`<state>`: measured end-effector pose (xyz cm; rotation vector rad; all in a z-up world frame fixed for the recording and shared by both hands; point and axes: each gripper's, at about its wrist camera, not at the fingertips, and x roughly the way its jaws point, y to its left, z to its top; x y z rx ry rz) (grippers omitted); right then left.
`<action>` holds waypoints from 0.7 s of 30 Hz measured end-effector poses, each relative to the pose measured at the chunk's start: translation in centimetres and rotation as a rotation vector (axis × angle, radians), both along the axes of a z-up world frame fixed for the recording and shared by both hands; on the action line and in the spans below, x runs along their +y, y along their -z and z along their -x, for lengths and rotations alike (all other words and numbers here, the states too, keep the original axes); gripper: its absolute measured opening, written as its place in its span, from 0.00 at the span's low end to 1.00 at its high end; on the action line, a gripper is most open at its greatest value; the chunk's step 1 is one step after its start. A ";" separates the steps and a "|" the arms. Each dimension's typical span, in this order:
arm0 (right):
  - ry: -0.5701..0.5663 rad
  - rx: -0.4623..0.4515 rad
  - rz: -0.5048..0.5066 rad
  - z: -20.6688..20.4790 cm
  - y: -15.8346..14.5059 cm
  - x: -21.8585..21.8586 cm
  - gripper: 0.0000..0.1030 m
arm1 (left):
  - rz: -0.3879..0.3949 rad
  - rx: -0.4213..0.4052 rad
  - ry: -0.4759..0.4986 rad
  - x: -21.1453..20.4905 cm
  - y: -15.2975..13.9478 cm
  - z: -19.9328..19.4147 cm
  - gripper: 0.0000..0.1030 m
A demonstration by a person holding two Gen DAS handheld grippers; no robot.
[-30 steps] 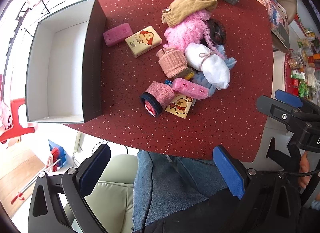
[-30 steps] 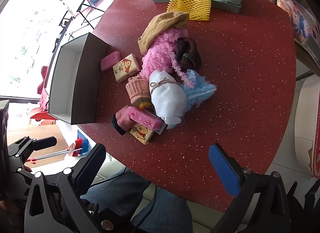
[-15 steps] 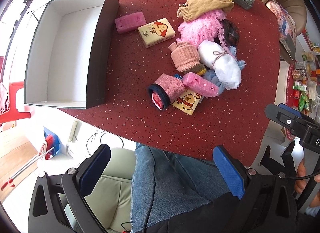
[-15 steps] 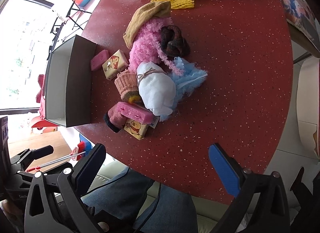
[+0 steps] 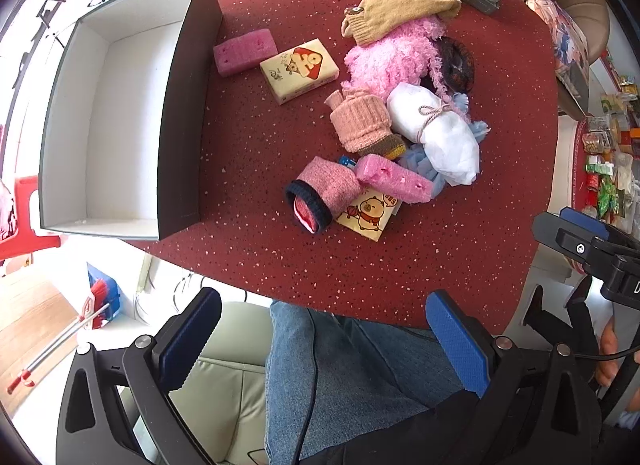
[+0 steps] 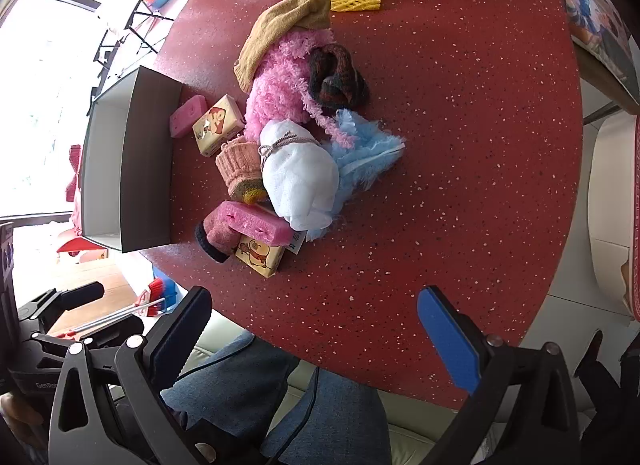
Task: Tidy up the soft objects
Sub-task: 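Move both grippers toward the pile of soft items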
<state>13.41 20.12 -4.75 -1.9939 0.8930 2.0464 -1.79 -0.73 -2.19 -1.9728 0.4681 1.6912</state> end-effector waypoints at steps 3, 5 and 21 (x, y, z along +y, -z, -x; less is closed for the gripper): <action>-0.009 -0.008 -0.013 0.3 -0.2 0.3 1.00 | -0.001 0.010 0.012 0.5 0.2 0.2 1.00; -0.015 -0.008 -0.028 0.5 -0.4 0.5 1.00 | -0.004 0.009 0.016 0.7 0.5 0.3 1.00; -0.069 -0.090 -0.067 1.2 2.1 0.3 1.00 | 0.065 -0.031 0.027 0.3 5.8 0.8 1.00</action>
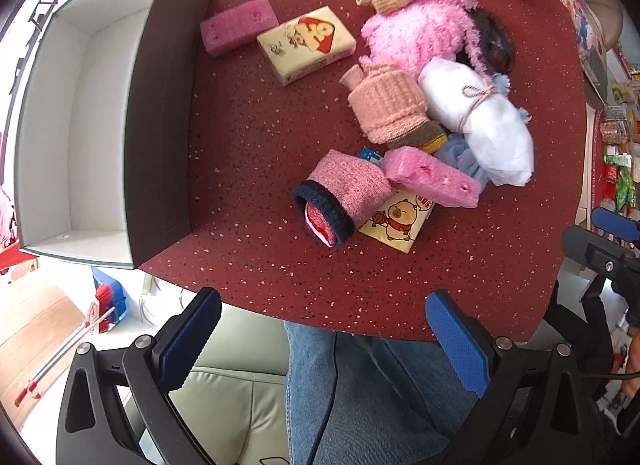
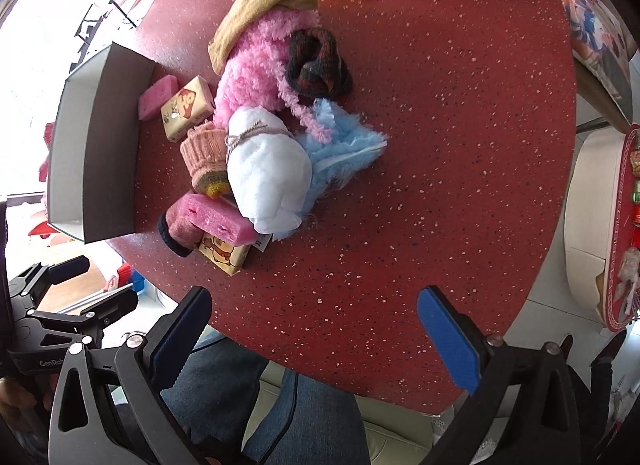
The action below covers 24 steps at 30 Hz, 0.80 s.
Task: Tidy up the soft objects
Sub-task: 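Grasp the white string-tied bundle with the right gripper while the left gripper grasps the pink knit cuff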
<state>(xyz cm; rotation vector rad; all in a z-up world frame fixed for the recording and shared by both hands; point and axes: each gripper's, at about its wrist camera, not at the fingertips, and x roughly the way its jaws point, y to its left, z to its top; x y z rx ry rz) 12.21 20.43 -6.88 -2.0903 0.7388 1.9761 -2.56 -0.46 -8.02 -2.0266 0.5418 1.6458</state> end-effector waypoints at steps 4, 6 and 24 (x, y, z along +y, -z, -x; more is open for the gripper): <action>-0.006 -0.012 0.016 0.3 1.7 -0.9 1.00 | -0.014 0.022 -0.001 0.0 1.2 0.3 1.00; -0.006 -0.003 0.021 0.4 2.3 -1.2 1.00 | -0.024 0.059 0.012 0.3 1.6 0.5 1.00; -0.108 0.113 -0.088 9.0 6.5 -2.8 0.95 | 0.043 0.184 -0.091 0.8 8.1 4.1 1.00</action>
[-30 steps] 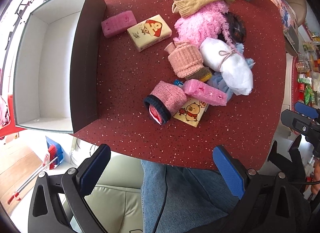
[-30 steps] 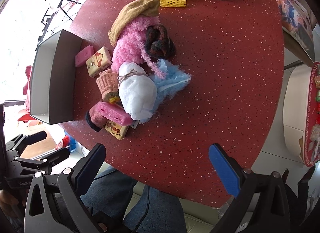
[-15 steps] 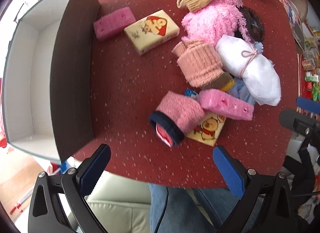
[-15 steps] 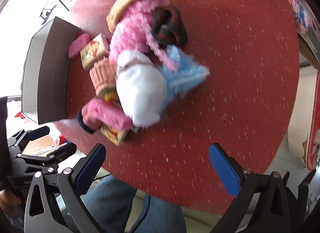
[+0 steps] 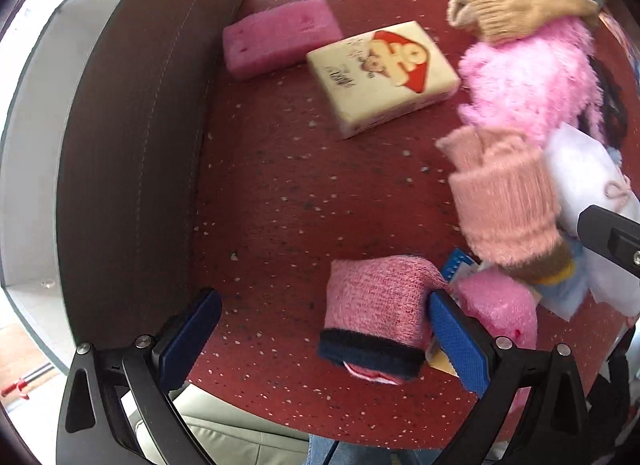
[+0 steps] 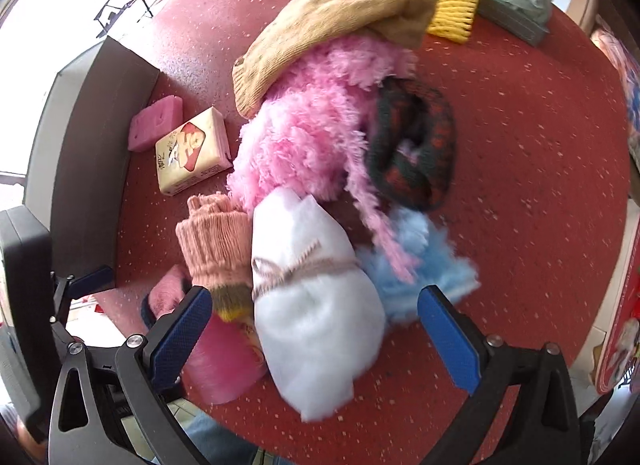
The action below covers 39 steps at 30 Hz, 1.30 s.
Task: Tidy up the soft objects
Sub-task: 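Grasp the white string-tied bundle with the right gripper while the left gripper grasps the pink knit cuff, then carry the white bundle with the right gripper while the left gripper carries the pink cuff over the box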
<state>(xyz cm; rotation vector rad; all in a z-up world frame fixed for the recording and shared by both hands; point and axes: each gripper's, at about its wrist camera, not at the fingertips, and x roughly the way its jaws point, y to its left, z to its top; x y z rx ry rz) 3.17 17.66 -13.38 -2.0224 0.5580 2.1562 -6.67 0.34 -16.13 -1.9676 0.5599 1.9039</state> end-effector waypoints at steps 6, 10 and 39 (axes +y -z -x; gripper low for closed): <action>0.051 -0.030 0.062 0.4 2.3 0.6 0.69 | -0.017 0.011 0.054 0.8 0.6 -0.1 1.00; 0.003 -0.025 0.052 0.3 2.5 0.3 0.63 | -0.078 -0.037 0.008 1.1 1.6 -0.2 1.00; 0.040 0.063 0.071 -4.2 -3.4 -0.1 0.58 | -0.061 -0.002 0.076 0.1 -0.2 -3.1 0.34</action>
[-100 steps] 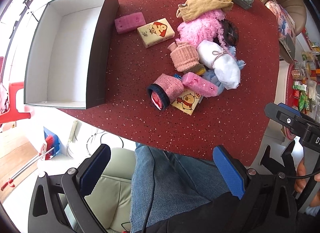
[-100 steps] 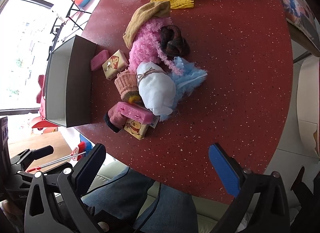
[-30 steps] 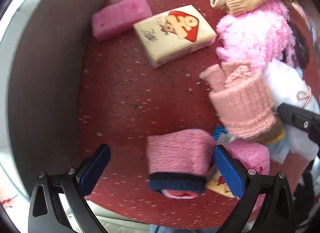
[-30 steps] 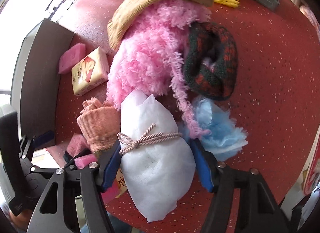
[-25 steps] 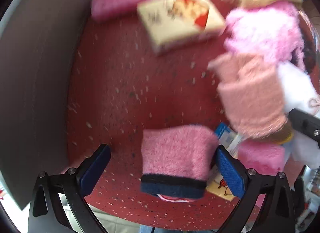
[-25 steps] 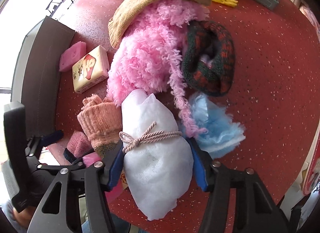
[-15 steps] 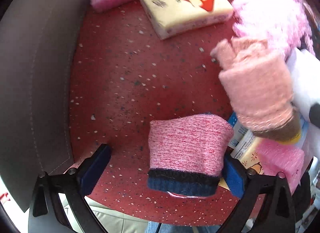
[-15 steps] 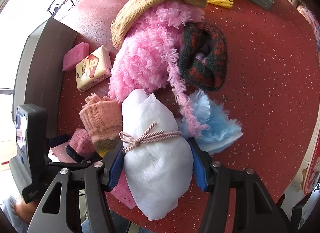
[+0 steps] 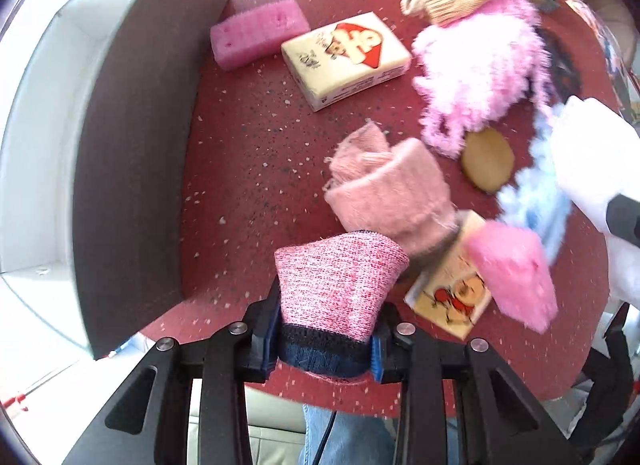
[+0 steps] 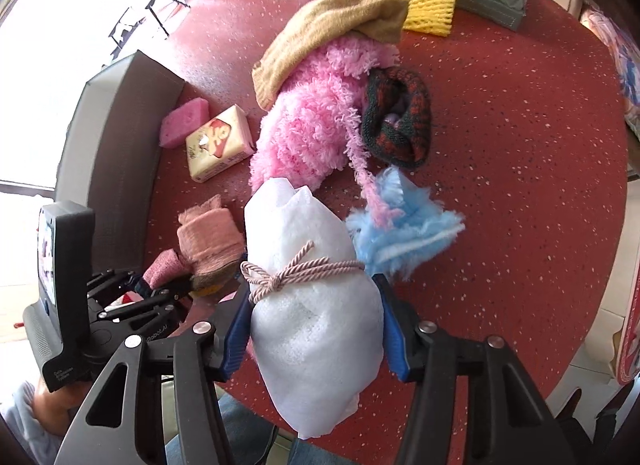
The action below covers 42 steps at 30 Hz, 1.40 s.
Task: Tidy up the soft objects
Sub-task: 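Carry the white bundle with the right gripper while the left gripper carries the pink cuff over the box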
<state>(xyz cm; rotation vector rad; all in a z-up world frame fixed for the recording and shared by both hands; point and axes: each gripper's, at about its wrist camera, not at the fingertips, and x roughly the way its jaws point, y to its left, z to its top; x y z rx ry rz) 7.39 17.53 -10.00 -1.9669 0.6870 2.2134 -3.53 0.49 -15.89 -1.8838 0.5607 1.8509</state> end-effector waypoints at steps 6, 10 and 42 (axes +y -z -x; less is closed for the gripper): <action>0.038 0.013 0.030 -1.7 -1.6 0.4 0.58 | -0.020 0.032 0.042 -0.3 -2.7 -3.1 0.34; 0.052 -0.001 0.038 -2.9 -2.3 0.3 0.58 | -0.041 0.042 0.055 -0.2 -3.8 -4.1 0.34; 0.048 0.055 0.000 -2.3 -5.9 -0.9 0.58 | -0.156 0.180 0.020 -3.0 -13.2 -1.1 0.34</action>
